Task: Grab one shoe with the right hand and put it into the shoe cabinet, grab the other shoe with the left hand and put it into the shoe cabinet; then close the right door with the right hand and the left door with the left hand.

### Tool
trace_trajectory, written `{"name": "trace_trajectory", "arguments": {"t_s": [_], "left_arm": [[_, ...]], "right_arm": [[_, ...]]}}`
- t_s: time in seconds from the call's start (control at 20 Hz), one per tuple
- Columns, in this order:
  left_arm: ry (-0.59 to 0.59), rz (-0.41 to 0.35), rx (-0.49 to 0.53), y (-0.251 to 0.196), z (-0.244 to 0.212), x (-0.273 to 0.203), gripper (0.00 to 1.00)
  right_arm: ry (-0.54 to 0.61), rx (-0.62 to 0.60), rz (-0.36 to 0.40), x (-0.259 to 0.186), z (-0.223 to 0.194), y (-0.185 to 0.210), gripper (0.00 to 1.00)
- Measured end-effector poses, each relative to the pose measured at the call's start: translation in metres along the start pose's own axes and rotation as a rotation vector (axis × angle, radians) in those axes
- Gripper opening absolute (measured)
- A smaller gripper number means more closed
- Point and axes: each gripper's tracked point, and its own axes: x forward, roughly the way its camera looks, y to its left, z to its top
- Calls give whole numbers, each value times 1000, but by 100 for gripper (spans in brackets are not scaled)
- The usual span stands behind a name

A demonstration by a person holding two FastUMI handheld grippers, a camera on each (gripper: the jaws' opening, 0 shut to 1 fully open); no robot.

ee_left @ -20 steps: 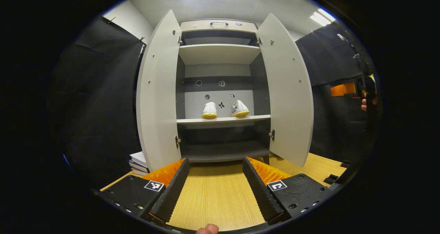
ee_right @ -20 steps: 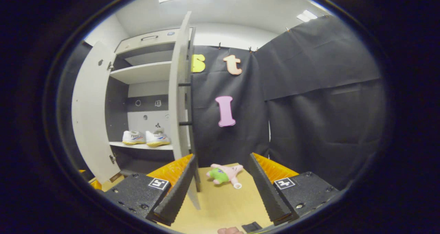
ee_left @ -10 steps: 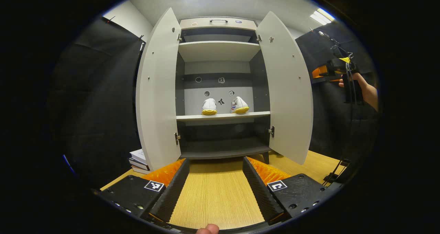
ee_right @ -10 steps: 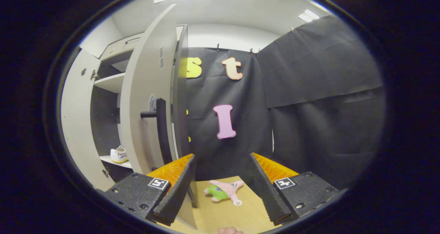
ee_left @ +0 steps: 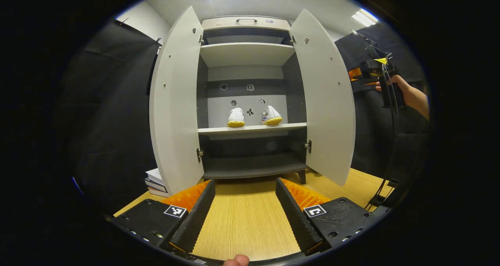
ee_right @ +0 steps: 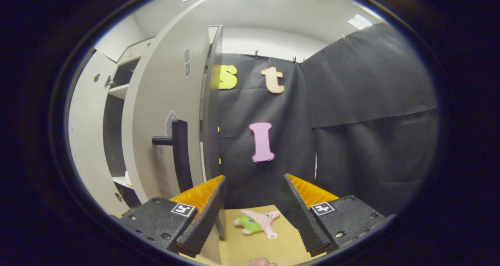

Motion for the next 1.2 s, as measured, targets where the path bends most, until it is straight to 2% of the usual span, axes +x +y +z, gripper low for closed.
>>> {"name": "trace_trajectory", "arguments": {"t_s": [0.4,0.9,1.2], "left_arm": [[-9,-11,6,3,2,-2,90],[5,75,-19,40,-5,-10,90],[24,122,-43,61,-11,-11,90]], "right_arm": [[-3,32,98,-9,-2,64,93],[23,47,272,21,-13,192,93],[28,47,275,42,-13,223,94]]}}
